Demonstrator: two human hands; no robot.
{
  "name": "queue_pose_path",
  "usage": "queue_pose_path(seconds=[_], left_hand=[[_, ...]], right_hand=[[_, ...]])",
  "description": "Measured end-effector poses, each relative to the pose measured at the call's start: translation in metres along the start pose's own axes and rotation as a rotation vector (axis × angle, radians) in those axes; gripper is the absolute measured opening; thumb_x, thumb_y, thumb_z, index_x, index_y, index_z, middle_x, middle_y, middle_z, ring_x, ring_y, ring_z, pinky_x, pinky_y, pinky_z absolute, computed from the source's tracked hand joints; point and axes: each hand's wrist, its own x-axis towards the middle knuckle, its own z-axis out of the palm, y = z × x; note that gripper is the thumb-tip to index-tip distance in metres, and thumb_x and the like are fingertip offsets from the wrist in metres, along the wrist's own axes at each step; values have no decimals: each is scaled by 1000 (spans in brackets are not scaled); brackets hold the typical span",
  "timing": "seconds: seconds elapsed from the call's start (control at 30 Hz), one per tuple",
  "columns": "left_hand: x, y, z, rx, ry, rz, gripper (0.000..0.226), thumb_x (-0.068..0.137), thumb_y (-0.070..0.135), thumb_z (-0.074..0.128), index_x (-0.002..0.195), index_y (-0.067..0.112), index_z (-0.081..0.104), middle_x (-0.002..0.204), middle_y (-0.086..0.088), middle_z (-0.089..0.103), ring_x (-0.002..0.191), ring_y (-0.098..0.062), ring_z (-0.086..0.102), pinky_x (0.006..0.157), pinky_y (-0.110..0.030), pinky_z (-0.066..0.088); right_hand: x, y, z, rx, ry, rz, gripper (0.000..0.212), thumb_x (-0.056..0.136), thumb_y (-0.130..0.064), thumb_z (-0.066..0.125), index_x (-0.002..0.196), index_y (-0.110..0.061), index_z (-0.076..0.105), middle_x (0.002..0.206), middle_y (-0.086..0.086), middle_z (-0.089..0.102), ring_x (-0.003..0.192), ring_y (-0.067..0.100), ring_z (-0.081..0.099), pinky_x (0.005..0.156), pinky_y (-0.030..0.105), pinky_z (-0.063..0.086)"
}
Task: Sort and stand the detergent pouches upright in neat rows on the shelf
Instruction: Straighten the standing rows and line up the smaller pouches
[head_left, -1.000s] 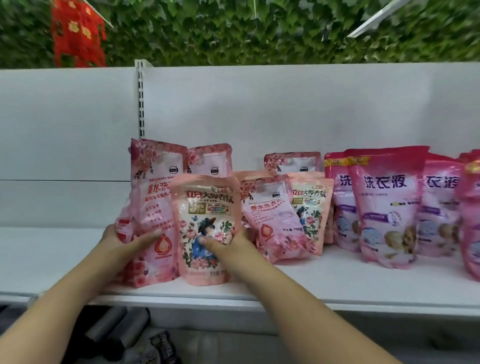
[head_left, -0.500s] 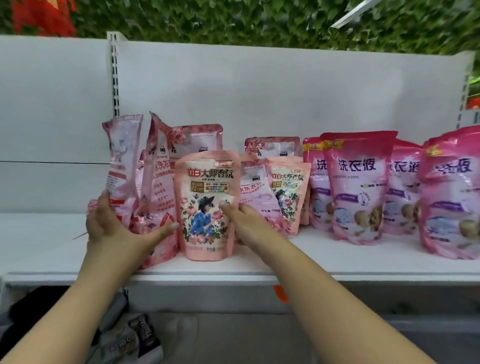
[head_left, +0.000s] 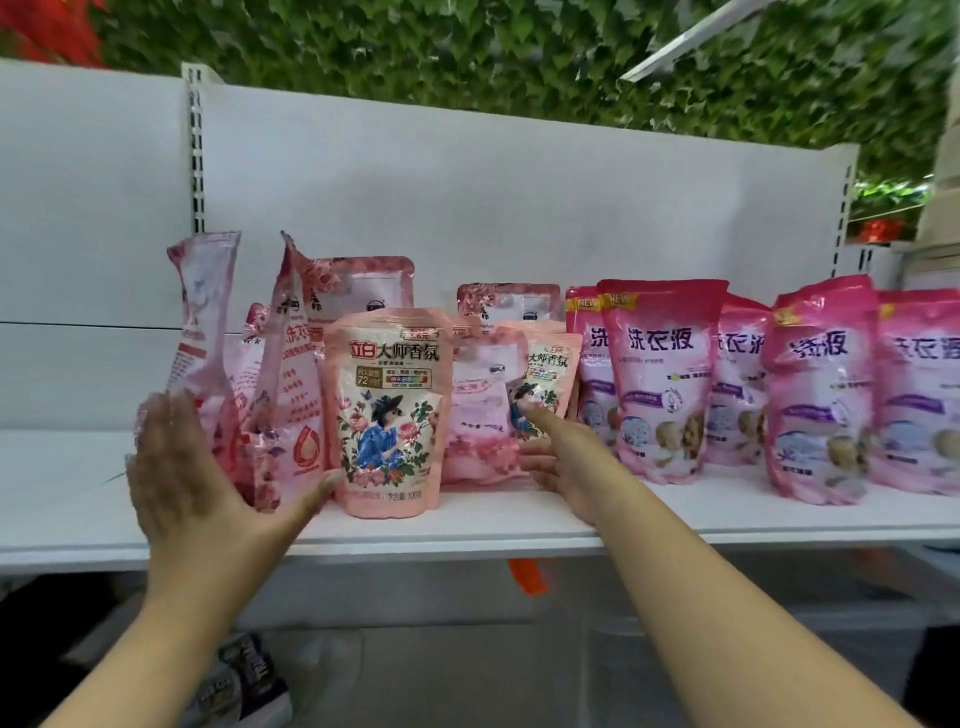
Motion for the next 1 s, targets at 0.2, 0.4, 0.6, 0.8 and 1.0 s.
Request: queue_pose_path(seconds=[0.2,0.4,0.6,0.8,1.0], left_hand=[[-19,28,22,82,-139,333,98,69,87,21,146,30,1,154,3,-9,141,-12,-14,114,-31,-10],[-7,74,60,251,-249,397,81,71,86,11,139,44,21,154,1,-4,139,-9,-22,109,-37,-16],[1,87,72,545,-452,109,87,70,84,28,112,53,-41,111,8,-65,113,-18,-55,102,-51,-26],[0,89,75,611,-503,68,82,66,86,25,115,57,-34,105,12,-68,103,-13,-61,102,-47,-25],[0,89,76,591,-457,49,81,43,83,2,118,61,-17,106,18,-67,96,-3,-63,103,-42,-25]], right_hand=[[-6,-4,8,-303,-189,23,47,91,-49,45,123,-16,54,131,2,52,118,21,45,101,36,33],[14,-18,10,-50,-112,44,68,89,-56,42,142,-14,33,147,7,35,134,26,32,108,42,23],[41,-13,-7,72,36,-34,57,90,-27,56,139,-9,34,134,10,46,122,26,45,85,28,36],[44,-15,25,-358,-138,-347,36,97,-18,42,133,-18,44,123,5,56,93,18,53,66,23,41],[45,-12,9,-341,-152,-441,37,97,-18,43,135,-19,46,131,1,54,99,15,52,72,19,35]])
